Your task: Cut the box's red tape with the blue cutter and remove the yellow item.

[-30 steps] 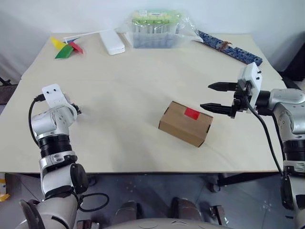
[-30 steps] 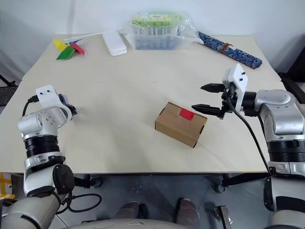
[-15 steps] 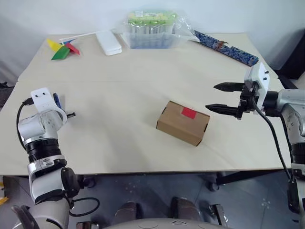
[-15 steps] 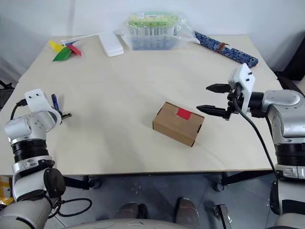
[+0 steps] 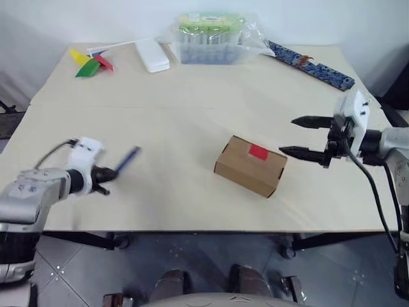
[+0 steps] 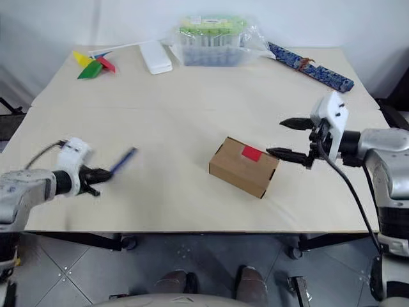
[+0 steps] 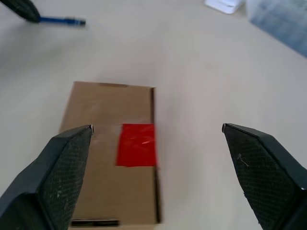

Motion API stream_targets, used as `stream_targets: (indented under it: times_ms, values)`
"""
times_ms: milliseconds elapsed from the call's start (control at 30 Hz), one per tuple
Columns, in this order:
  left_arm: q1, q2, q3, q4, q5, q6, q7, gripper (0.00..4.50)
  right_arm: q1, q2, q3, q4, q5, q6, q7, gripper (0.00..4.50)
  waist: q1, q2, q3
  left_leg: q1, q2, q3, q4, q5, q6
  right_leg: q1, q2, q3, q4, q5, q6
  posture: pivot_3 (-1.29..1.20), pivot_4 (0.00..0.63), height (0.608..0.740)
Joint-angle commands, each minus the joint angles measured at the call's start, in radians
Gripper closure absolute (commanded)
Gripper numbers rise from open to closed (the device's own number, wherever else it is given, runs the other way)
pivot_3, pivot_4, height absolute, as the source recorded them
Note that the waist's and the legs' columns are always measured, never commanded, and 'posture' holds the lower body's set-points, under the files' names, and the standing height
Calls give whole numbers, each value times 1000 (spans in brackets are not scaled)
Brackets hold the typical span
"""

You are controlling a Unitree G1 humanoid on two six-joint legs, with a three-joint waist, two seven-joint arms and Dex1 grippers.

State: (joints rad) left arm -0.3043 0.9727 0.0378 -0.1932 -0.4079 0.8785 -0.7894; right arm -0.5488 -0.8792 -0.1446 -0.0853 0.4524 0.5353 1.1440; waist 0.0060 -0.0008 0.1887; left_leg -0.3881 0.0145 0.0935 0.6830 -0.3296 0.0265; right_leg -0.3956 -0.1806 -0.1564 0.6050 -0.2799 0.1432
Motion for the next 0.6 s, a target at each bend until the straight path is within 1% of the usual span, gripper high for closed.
stream_targets:
  times_ms: [33, 100, 200, 300, 400, 500, 533, 567, 600]
  values:
    - [6, 56, -48, -48, -4, -203, -229, 4073, 22, -10, -34, -151, 51, 39, -37, 0, 1, 0, 0, 0, -1, 1, 0, 0, 0, 0, 0, 0, -1, 0, -1, 0, 150, 740]
    - [0, 63, -80, -40, 10, -302, -319, 4073, 46, -17, -25, -217, 58, 58, -53, 0, -2, 0, 0, 0, -2, 2, 0, 0, 0, 0, 1, 0, -1, 0, -1, 0, 150, 740]
    - [-39, 56, -166, -6, 77, -440, -419, 4073, 97, -18, -10, -354, 76, 89, -90, 0, -2, 0, 0, 0, -2, 2, 0, 0, 0, 0, 2, 0, -1, -1, -1, 0, 150, 740]
    - [-70, 32, -212, 40, 127, -522, -457, 4073, 128, -17, -1, -436, 94, 118, -121, 0, -1, 0, 0, -1, -2, 5, 0, 0, 0, -1, 2, -1, 0, -1, -1, 0, 150, 740]
    - [-120, -10, -279, 108, 231, -635, -453, 4073, 165, -20, 20, -531, 104, 162, -173, 0, 1, 0, 0, -1, -2, 6, 0, 0, 0, -1, 2, -1, 0, 0, -1, 0, 150, 740]
    - [-189, -88, -327, 125, 301, -629, -402, 4073, 239, -33, 67, -628, 42, 166, -234, 559, 17, 0, 0, -1, -2, 7, 0, 0, 1, 0, 2, -1, 0, 0, -1, 0, 150, 740]
    - [-205, -108, -341, 125, 323, -620, -393, 4073, 258, -35, 83, -659, 30, 167, -249, 926, 21, 0, 0, -2, -3, 7, 0, 0, 1, 0, 2, -1, 0, 0, -1, 0, 150, 740]
    - [-214, -118, -352, 122, 340, -620, -394, 4073, 272, -31, 96, -683, 29, 174, -266, 1180, 22, 0, 0, -2, -3, 7, 1, 0, 1, 0, 2, -2, 0, 0, -1, 0, 150, 740]
    - [-217, -125, -356, 120, 350, -621, -398, 4073, 277, -25, 110, -701, 27, 179, -280, 1617, 21, 0, 0, -2, -3, 7, 1, 0, 1, 0, 2, -2, 0, 0, -1, 0, 150, 740]
